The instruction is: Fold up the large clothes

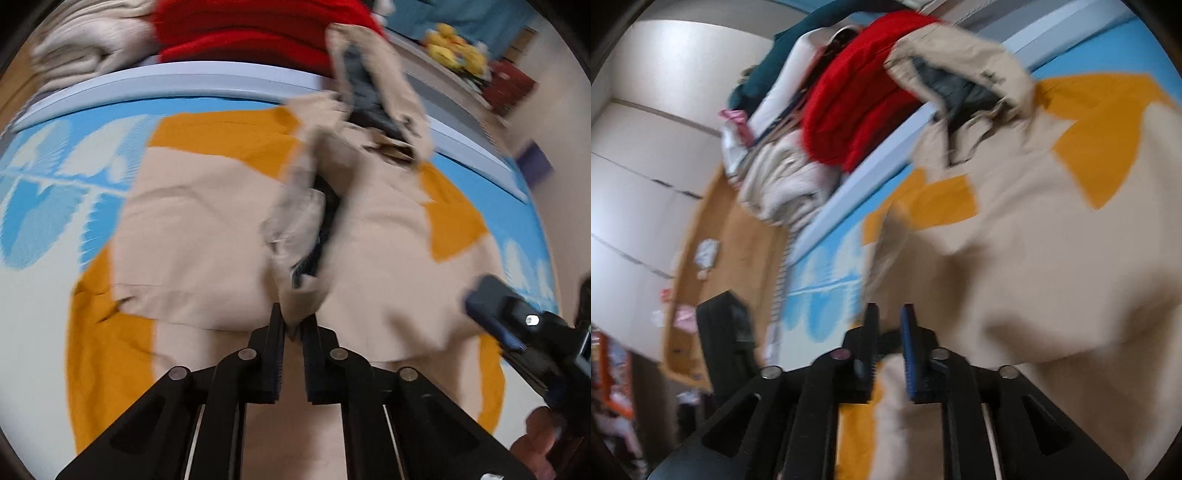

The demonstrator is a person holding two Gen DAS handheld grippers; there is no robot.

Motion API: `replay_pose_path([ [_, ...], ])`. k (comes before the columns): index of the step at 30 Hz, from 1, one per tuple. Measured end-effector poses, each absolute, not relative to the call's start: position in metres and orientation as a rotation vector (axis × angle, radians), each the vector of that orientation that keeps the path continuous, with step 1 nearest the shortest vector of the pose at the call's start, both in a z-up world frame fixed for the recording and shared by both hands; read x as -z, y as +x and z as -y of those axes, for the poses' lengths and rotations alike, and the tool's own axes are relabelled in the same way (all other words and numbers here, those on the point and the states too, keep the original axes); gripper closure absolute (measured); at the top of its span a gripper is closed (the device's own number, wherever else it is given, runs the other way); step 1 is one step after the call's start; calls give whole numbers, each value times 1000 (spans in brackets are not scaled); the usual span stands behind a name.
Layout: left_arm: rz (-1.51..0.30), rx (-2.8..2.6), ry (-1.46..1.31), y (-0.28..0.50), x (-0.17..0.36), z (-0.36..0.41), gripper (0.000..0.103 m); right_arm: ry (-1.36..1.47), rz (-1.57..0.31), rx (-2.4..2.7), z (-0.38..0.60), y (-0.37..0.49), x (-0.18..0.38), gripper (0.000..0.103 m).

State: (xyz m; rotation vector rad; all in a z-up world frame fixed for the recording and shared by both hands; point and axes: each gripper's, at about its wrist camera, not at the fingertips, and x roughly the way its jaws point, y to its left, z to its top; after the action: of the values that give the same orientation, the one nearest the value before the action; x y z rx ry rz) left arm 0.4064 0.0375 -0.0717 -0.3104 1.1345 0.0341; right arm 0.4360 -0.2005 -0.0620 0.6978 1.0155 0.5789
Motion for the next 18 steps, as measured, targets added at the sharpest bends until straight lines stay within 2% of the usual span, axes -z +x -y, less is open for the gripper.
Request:
replay_pose_path([
  [2, -1113, -104, -385, 405, 69, -61, 97, 687, -1015, -490, 211, 438, 65, 68],
  [3, -1101, -135, -403, 404, 66, -68, 97, 679, -1020, -425, 219, 439, 67, 67],
  [7, -1079, -262, -493, 403, 65, -109, 94, 679, -1060, -121, 260, 440, 85, 66],
  [12, -1160, -359, -646, 398, 88, -146, 75, 697, -1227, 162, 302, 442, 125, 66],
  [15, -1126, -459, -651, 393, 85, -164, 75, 713, -1290, 252, 318, 439, 140, 66],
  [18, -1107, -449, -652, 395, 82, -170, 75, 693, -1259, 275, 323, 435, 133, 66],
])
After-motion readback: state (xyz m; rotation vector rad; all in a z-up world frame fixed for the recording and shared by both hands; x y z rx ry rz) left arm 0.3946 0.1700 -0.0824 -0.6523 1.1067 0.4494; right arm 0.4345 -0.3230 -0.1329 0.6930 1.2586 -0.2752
